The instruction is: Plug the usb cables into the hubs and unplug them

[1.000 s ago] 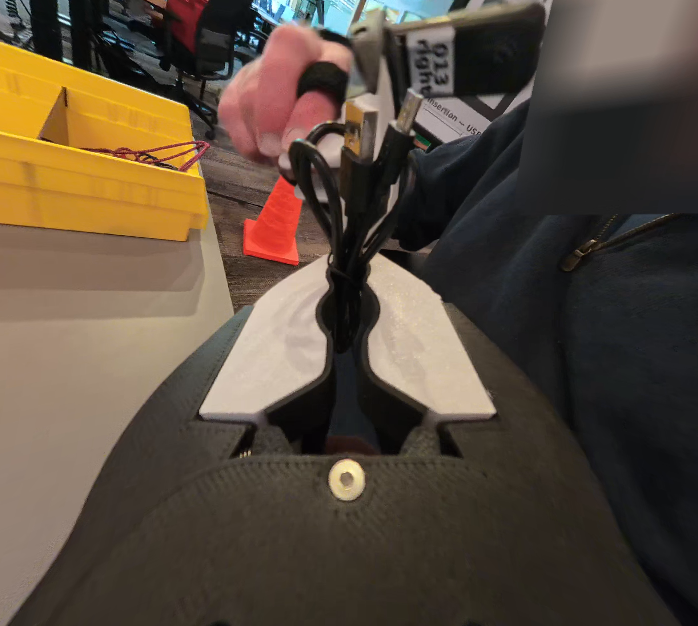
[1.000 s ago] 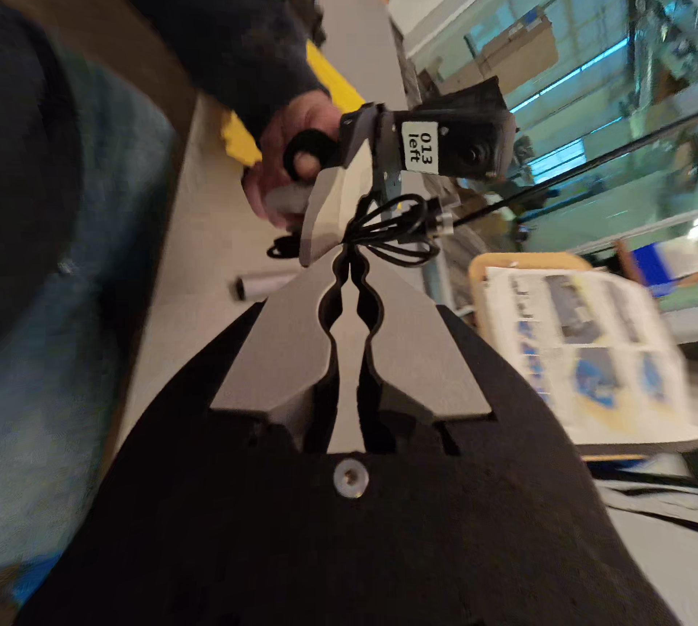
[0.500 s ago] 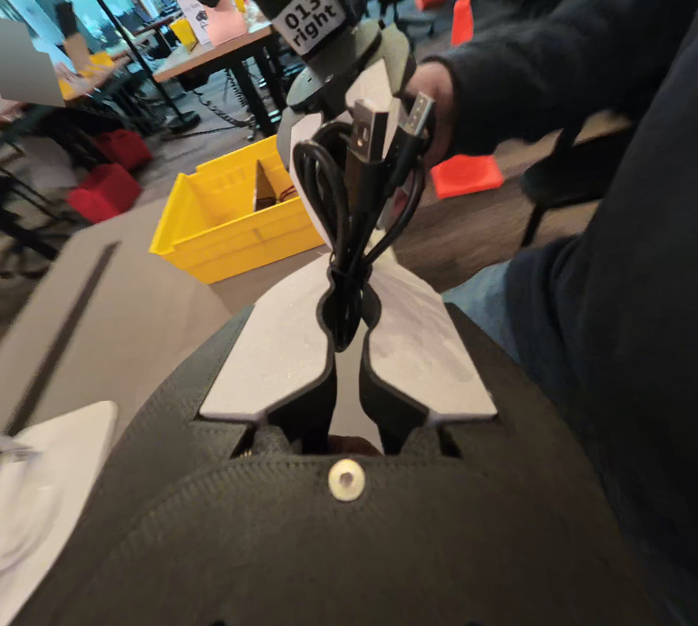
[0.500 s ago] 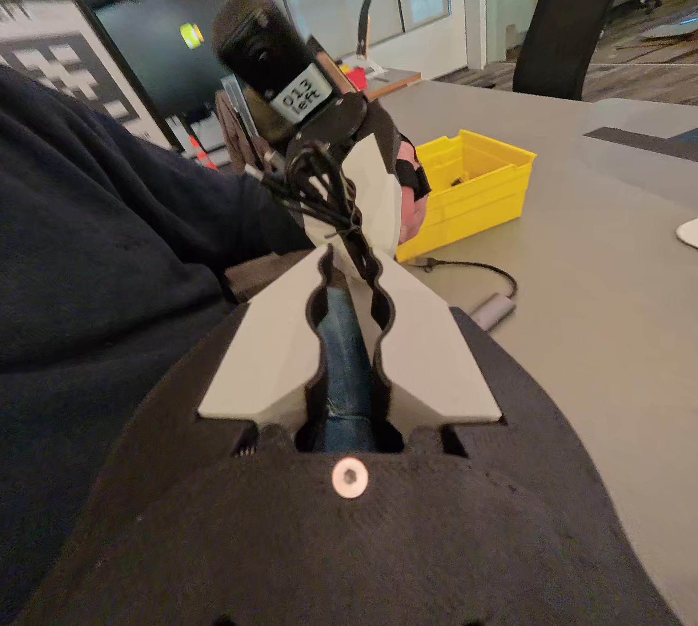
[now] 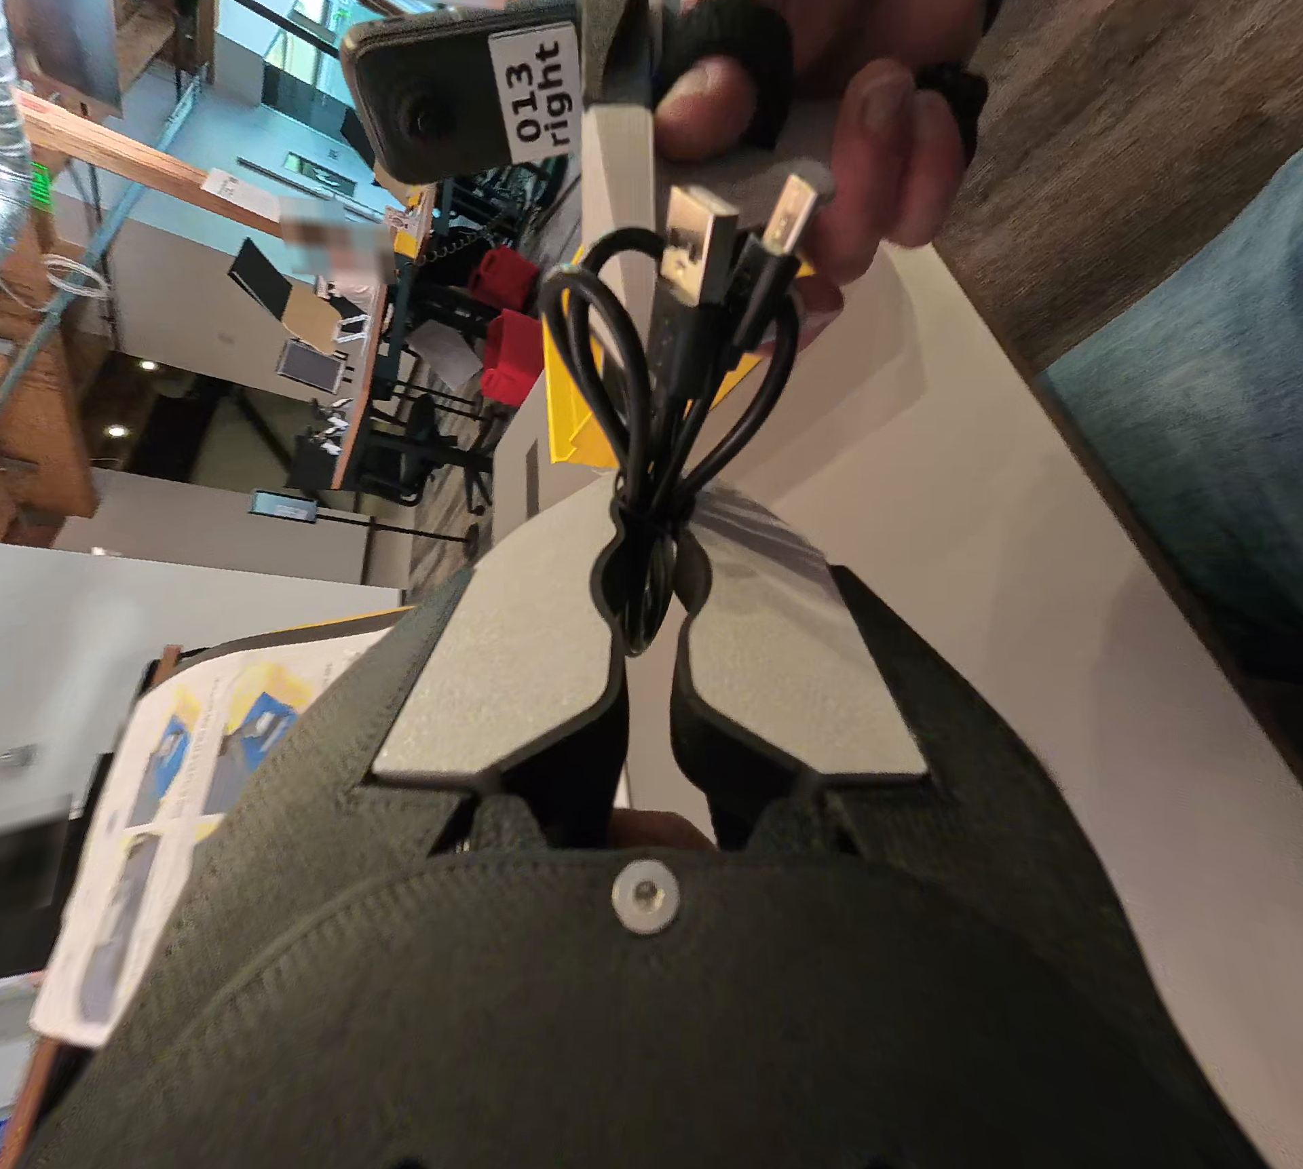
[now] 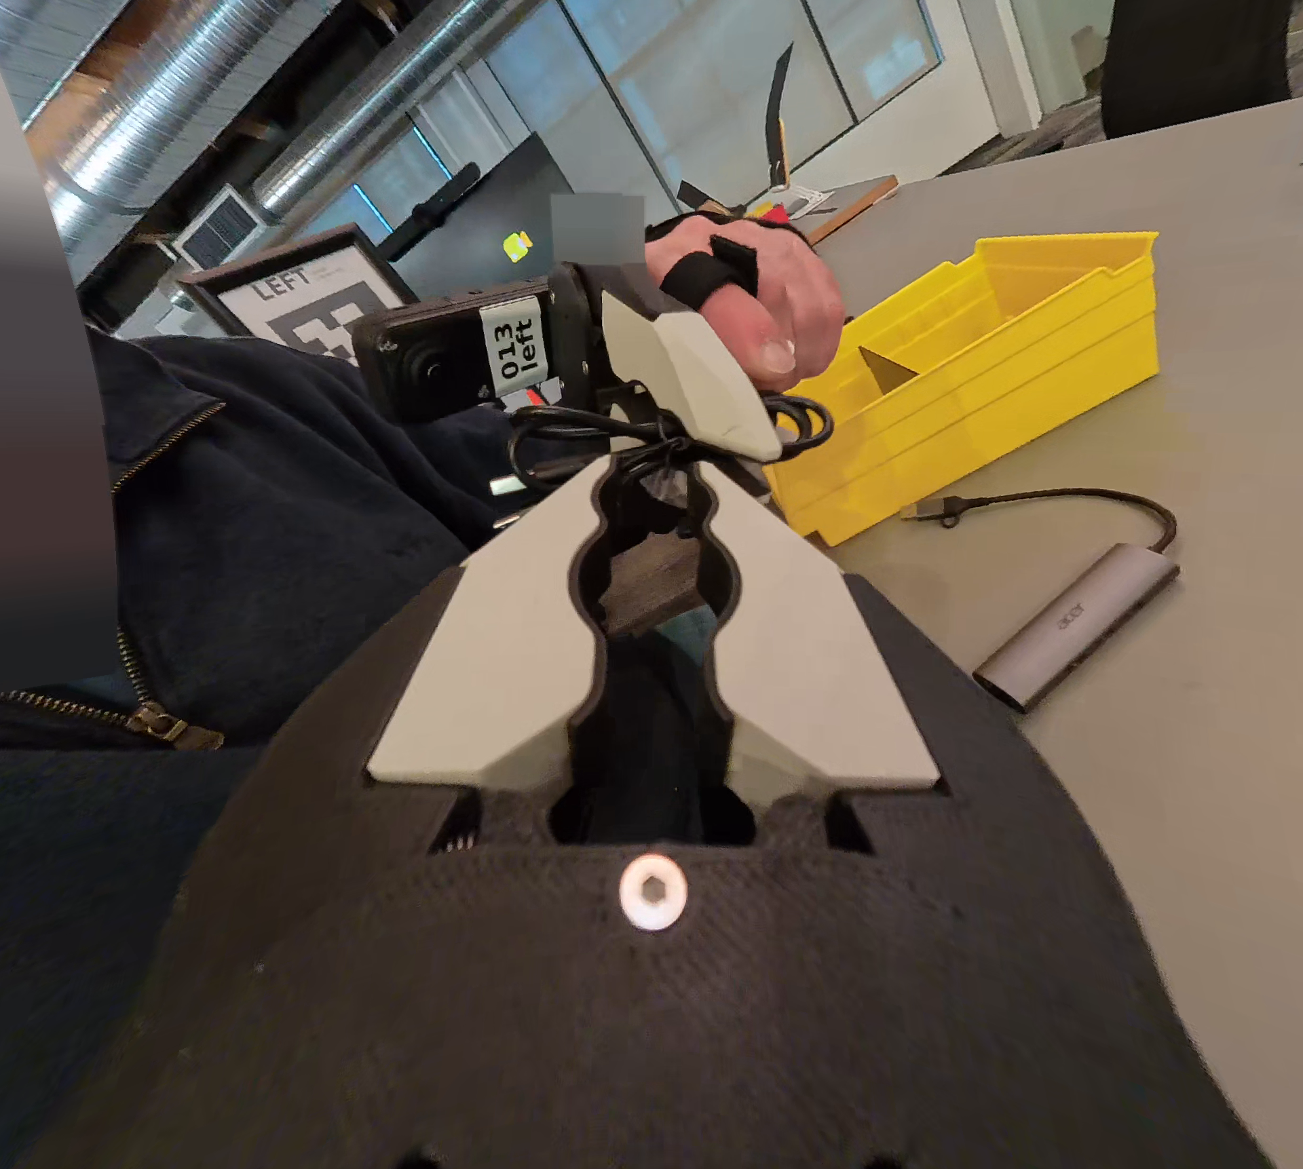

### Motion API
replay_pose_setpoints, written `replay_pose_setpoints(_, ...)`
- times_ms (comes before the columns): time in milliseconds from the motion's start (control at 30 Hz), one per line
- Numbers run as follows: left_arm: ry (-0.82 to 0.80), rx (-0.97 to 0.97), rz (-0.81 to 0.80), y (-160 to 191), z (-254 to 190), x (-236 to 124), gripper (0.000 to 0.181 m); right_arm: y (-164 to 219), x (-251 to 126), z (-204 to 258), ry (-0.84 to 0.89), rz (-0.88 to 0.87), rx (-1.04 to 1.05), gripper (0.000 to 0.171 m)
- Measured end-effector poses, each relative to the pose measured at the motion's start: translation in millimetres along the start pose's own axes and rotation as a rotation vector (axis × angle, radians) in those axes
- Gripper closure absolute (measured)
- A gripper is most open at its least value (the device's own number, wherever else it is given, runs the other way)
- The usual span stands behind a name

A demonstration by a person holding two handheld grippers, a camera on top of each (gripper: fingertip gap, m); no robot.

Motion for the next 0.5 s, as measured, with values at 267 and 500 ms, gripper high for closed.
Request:
replay_pose_setpoints(267, -0.068, 0.152, 0.049, -4.0, -1.8, 1.9, 0.174, -1.3, -2.4, 3.0, -0.003, 0.008, 0.019, 0.157)
replay_pose_setpoints(500, -0.093, 0.205, 0.078, -5.1, -1.3, 1.9, 0.174, 1.5, 3.1, 1.1, 0.034, 0.029, -0.006, 0.17)
Point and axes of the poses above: each gripper's, where its closed fingertips meet, x out along the fingers, y out of its underside, z = x × y across the jaws, the point moved 5 cm from there along -x, back along the fingers, and after that the axes turned 8 degrees about x, right-handed, at the moved point
